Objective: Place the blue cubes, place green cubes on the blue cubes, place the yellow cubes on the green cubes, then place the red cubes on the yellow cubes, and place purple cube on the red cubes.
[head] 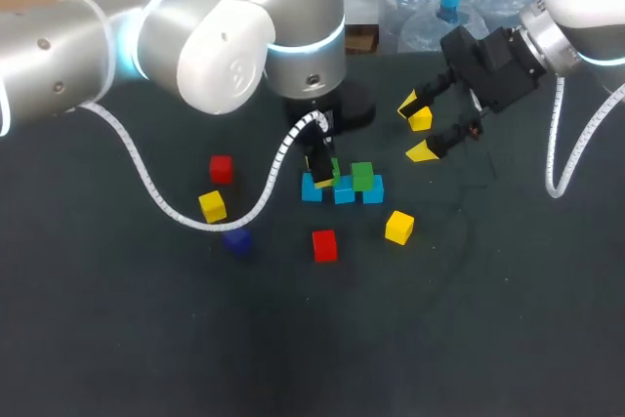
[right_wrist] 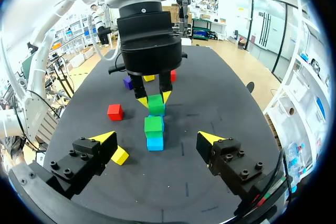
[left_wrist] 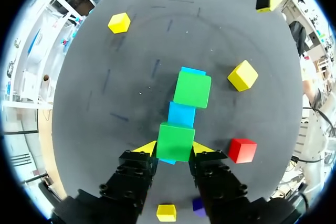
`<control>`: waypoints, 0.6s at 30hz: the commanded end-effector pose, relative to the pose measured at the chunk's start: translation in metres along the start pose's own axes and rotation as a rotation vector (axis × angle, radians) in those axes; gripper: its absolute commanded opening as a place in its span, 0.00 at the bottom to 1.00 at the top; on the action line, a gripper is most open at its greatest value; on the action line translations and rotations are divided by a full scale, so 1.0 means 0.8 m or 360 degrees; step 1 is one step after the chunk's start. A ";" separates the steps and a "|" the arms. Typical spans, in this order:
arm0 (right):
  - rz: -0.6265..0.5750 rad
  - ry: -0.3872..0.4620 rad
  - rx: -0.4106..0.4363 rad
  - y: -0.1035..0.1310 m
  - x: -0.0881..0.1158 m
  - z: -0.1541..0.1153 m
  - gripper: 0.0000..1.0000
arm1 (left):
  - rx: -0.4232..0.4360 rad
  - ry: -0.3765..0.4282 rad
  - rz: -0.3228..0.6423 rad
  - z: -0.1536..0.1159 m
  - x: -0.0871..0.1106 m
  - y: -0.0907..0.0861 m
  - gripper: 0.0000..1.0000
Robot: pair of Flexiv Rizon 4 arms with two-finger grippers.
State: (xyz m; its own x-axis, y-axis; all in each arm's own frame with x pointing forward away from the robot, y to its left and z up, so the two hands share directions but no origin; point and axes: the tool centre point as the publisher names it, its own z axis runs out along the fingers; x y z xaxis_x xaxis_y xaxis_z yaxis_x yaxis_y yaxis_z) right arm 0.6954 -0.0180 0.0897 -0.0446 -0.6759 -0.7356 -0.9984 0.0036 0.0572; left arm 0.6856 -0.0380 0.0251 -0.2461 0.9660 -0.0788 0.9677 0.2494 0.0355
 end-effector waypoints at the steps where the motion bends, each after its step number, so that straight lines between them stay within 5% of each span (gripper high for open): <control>1: -0.0001 -0.0001 0.0000 0.000 0.000 0.001 1.00 | 0.0007 -0.0005 0.0011 0.001 -0.002 0.002 0.00; 18: -0.0001 -0.0001 0.0000 0.000 0.000 0.001 1.00 | 0.0020 0.0002 0.0035 0.007 -0.003 0.003 0.00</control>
State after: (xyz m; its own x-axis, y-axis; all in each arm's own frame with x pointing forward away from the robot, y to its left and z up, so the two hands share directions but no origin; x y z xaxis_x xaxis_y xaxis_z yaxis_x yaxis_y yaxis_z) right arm 0.6954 -0.0180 0.0897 -0.0445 -0.6759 -0.7356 -0.9984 0.0036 0.0571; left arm 0.6857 -0.0397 0.0211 -0.2277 0.9706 -0.0786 0.9726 0.2306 0.0304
